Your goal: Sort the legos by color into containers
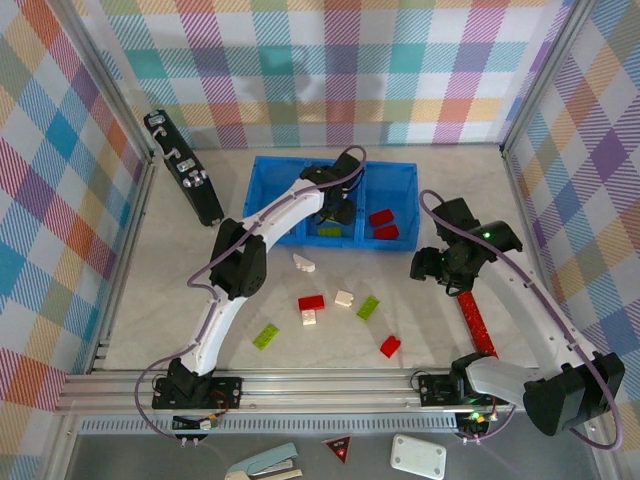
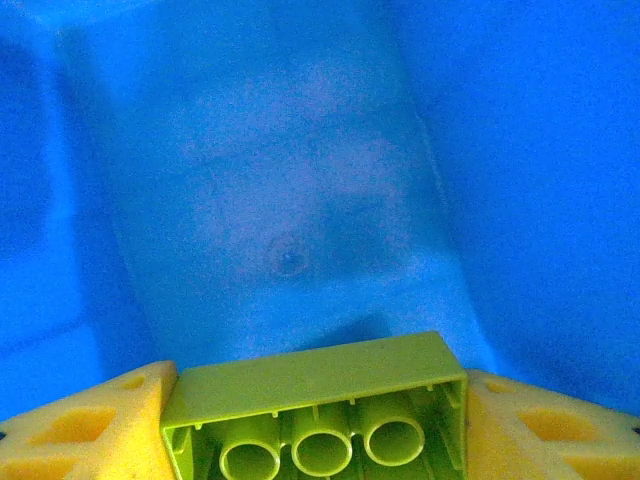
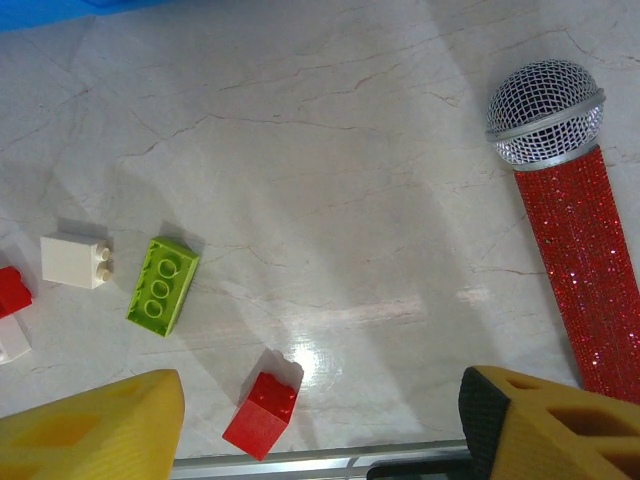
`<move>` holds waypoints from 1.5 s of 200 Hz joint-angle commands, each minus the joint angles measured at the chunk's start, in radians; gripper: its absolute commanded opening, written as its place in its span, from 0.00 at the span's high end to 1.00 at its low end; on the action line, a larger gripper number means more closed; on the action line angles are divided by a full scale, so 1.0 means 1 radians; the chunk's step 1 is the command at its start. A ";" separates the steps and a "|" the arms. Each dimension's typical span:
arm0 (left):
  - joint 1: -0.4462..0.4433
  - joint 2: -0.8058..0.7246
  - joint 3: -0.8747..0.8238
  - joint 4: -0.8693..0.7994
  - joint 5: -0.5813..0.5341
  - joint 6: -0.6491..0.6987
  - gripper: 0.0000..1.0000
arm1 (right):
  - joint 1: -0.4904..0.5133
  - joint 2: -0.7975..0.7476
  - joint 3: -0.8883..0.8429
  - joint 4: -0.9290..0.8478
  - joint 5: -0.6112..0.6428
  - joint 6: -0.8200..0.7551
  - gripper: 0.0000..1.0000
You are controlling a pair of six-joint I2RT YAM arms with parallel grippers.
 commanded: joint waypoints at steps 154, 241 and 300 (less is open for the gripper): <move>0.042 0.034 0.042 0.006 0.079 -0.030 0.24 | 0.007 -0.002 0.006 -0.007 -0.026 0.000 0.26; 0.042 -0.115 0.005 -0.023 0.100 -0.036 0.23 | 0.009 0.050 0.020 0.049 -0.075 -0.010 0.27; 0.043 -0.279 -0.136 0.008 0.112 -0.054 0.26 | 0.011 0.102 0.000 0.121 -0.099 -0.017 0.30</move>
